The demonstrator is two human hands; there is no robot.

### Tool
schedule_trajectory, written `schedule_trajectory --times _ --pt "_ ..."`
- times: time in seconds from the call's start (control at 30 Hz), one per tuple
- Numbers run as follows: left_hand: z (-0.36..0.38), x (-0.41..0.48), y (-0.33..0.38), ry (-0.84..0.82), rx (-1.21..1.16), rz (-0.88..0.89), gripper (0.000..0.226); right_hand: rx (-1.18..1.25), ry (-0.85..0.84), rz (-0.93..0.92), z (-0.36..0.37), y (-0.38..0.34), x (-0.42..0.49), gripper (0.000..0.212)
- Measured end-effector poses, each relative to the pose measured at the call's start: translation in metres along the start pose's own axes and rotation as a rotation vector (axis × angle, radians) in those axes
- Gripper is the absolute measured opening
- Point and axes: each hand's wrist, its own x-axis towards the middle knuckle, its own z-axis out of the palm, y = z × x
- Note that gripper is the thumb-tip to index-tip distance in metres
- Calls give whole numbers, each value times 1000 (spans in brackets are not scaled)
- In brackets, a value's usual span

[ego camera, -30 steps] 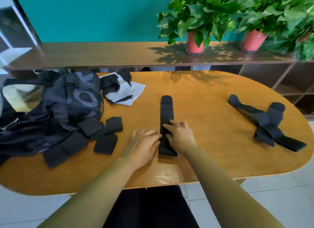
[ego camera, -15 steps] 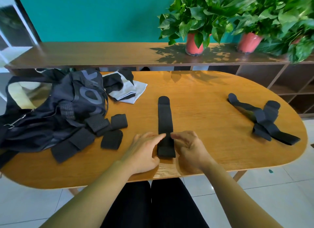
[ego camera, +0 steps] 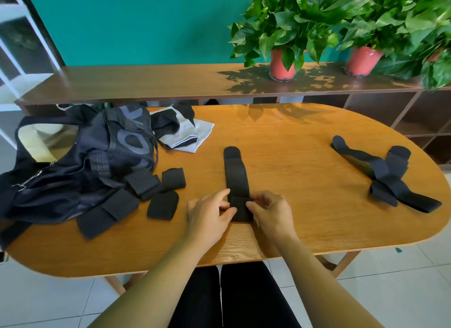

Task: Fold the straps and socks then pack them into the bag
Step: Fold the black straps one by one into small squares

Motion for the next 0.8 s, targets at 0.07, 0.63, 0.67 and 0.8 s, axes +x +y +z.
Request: schedule_trajectory --times 0.07,0.63,0.67,0.8 --pt "1 0 -2 20 -10 -16 48 -7 13 10 3 0 1 21" --pt "8 5 9 41 169 -89 35 -294 10 -36 0 -21 3 26" --pt "8 5 9 39 166 -85 35 -306 5 -33 0 -22 4 25" --pt "8 6 8 36 153 -85 37 -343 1 -28 1 -25 5 25"
